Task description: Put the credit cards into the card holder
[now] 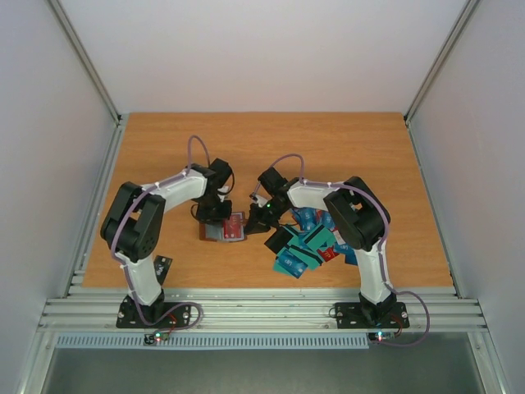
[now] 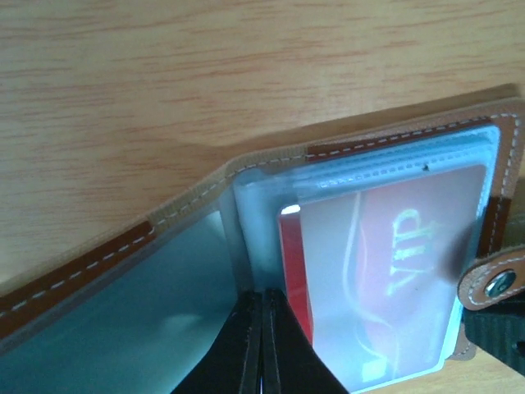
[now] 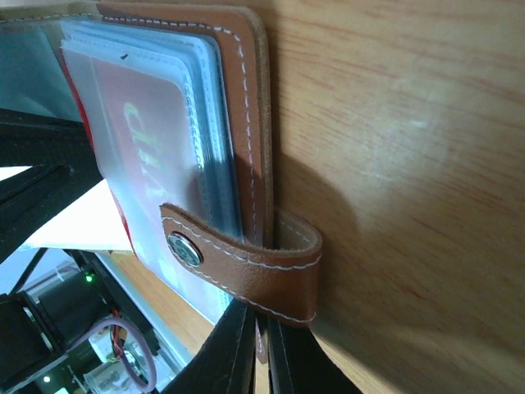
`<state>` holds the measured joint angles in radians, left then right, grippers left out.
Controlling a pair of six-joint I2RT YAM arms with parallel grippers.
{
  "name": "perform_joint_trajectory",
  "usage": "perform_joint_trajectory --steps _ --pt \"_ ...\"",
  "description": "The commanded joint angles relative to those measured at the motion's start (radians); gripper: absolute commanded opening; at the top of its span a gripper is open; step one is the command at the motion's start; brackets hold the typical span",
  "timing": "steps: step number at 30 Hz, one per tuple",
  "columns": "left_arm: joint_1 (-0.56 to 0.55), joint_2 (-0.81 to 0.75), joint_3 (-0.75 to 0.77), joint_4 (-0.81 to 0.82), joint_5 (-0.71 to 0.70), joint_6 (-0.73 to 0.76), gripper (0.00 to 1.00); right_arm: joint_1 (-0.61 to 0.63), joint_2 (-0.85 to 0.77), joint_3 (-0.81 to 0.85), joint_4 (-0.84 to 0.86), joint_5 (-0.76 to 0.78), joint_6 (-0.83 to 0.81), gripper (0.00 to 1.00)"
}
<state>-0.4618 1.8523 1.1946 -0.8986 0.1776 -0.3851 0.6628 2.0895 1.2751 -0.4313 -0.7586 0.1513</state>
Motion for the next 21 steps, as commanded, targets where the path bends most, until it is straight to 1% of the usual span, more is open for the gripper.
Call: perform_joint_trajectory --steps 1,4,6,8,11,16,21 --pt "-0.012 -0.066 -0.024 -0.029 -0.025 -0.001 0.02 -0.006 -0.031 -0.015 -0.076 0.081 -0.032 0.09" --pt "-0.012 -0.100 -0.024 -0.038 -0.038 0.002 0.00 -0.010 -0.075 -0.015 -0.113 0.083 -0.050 0.12" --pt "-0.012 -0.120 -0.023 -0.040 -0.042 0.005 0.00 -0.009 -0.100 -0.004 -0.149 0.073 -0.064 0.16" --pt "-0.012 -0.135 -0.024 -0.033 -0.025 0.010 0.00 -0.010 -0.130 0.008 -0.184 0.067 -0.075 0.21" --pt "-0.012 -0.160 -0.035 -0.002 0.028 0.022 0.00 -0.009 -0.174 0.011 -0.201 0.046 -0.075 0.25" --pt "-0.012 -0.129 -0.062 0.068 0.103 0.028 0.00 0.001 -0.174 0.004 -0.119 -0.038 -0.005 0.30" --pt "-0.011 -0.078 -0.061 0.082 0.094 0.041 0.00 0.013 -0.108 0.024 -0.028 -0.065 0.092 0.34"
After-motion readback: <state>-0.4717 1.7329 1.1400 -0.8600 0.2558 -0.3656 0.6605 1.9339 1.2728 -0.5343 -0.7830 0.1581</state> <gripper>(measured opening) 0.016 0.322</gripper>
